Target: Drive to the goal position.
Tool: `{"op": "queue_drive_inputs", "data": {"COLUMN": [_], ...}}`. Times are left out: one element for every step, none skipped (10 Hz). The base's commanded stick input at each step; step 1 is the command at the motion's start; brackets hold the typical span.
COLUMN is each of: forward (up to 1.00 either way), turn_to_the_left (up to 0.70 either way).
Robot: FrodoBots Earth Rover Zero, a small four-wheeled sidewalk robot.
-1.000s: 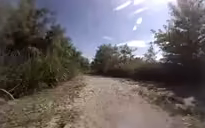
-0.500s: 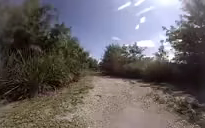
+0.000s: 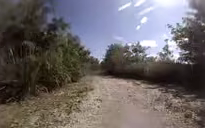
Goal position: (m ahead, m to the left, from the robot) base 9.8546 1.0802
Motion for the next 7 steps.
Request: {"op": "queue_drive_inputs", "data": {"forward": [0.70, 0.70, 0.70, 0.70, 0.70, 0.70, 0.70], "turn_to_the_left": [0.00, 0.00, 0.00, 0.00, 0.00, 0.00, 0.00]}}
